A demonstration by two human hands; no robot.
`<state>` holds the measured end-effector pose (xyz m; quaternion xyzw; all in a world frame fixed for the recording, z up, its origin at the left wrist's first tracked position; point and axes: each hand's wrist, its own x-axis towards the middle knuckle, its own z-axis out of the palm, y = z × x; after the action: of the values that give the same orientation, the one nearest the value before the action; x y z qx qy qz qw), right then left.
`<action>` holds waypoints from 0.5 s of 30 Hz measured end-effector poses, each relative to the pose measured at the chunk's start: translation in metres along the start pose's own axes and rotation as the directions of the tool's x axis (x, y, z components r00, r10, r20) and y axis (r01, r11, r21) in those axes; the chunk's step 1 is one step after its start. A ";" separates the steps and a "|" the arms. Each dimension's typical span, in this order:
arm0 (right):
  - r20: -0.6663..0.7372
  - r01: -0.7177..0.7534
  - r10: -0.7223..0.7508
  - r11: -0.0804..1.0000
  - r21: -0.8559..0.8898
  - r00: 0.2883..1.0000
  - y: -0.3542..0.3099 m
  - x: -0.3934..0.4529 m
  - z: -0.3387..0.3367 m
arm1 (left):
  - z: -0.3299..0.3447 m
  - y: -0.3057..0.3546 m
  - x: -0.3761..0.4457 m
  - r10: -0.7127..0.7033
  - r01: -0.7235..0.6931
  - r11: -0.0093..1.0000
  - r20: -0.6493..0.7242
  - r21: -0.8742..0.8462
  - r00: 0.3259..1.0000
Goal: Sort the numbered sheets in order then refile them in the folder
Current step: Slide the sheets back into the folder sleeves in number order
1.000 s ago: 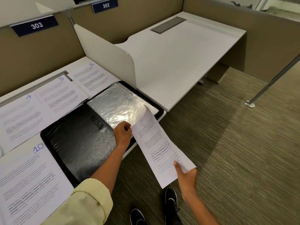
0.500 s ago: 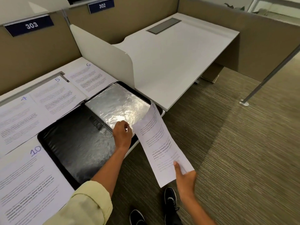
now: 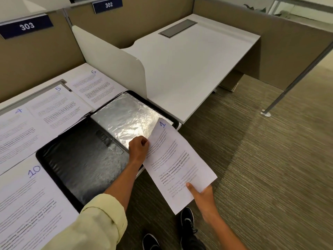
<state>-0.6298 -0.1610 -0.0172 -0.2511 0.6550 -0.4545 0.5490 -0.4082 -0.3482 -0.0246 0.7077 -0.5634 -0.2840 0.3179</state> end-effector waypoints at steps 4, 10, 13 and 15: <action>0.083 -0.035 0.030 0.998 0.061 0.996 -0.024 0.005 -0.015 | 0.001 -0.002 0.003 -0.010 0.009 0.999 0.028 0.037 1.000; 0.261 -0.163 0.120 0.976 0.146 0.958 -0.075 0.032 -0.044 | 0.003 0.002 0.007 -0.040 0.041 0.993 -0.010 0.109 0.999; 0.389 -0.320 0.235 0.932 0.170 0.891 -0.097 0.055 -0.058 | 0.005 0.007 0.009 -0.049 0.054 0.985 -0.033 0.164 0.998; 0.476 -0.400 0.284 0.902 0.163 0.833 -0.107 0.073 -0.064 | 0.006 0.010 0.011 -0.055 0.063 0.974 -0.044 0.219 0.998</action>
<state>-0.7281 -0.2502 0.0394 -0.1522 0.4839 -0.3597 0.7832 -0.4170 -0.3615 -0.0212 0.7602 -0.5640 -0.2159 0.2395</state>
